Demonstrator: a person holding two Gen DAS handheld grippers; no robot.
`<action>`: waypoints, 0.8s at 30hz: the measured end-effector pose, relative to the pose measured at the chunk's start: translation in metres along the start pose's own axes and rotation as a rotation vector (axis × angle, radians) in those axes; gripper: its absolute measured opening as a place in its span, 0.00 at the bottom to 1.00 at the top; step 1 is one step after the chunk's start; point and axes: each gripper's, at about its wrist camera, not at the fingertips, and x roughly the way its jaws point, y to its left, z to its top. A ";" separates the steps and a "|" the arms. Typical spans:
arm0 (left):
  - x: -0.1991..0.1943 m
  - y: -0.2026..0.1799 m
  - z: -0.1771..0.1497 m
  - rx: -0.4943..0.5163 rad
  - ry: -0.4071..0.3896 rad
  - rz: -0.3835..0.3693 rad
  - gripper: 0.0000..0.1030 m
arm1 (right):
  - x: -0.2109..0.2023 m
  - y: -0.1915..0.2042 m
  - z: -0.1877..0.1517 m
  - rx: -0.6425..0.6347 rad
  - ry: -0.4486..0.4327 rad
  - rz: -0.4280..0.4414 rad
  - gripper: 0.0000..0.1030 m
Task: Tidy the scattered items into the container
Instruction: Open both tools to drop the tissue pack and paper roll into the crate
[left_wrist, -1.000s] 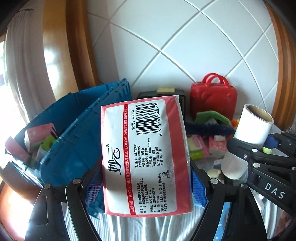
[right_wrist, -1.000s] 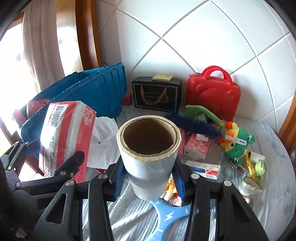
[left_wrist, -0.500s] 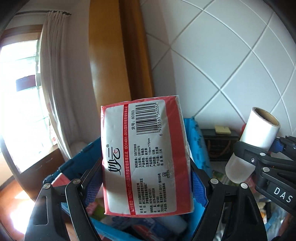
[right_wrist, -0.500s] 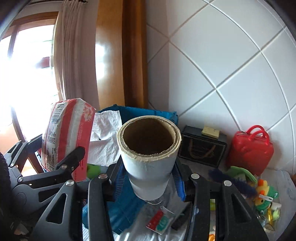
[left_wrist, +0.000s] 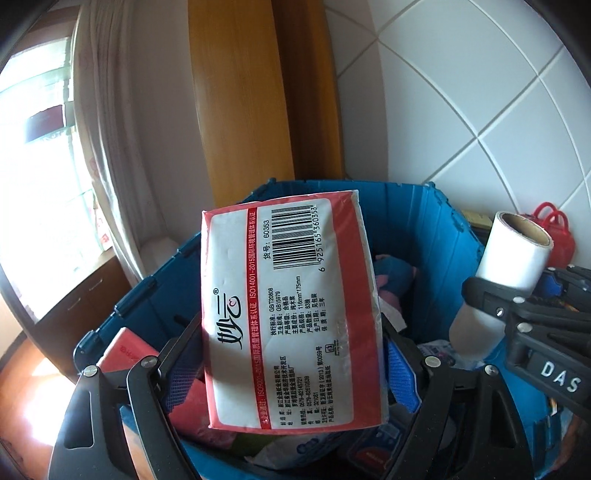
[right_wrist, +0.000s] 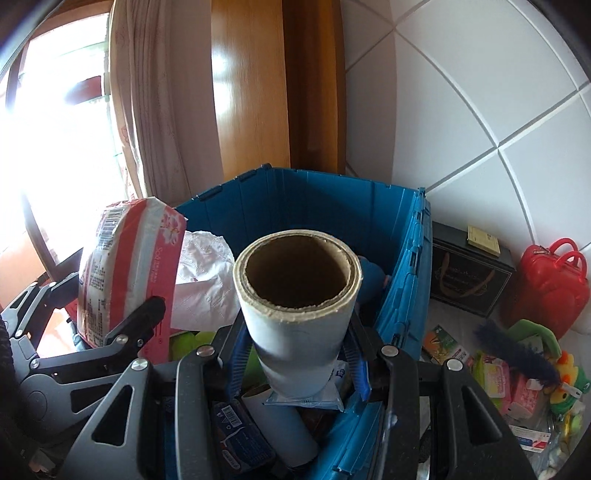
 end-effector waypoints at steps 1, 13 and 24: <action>0.002 0.001 0.000 0.000 0.006 -0.001 0.87 | 0.002 -0.003 -0.001 0.005 0.007 -0.008 0.44; 0.003 -0.010 -0.003 0.020 0.035 -0.035 0.94 | -0.002 -0.016 -0.005 0.041 0.000 -0.088 0.73; -0.026 -0.011 -0.011 -0.002 0.001 -0.048 0.94 | -0.024 -0.015 -0.014 0.039 -0.016 -0.094 0.73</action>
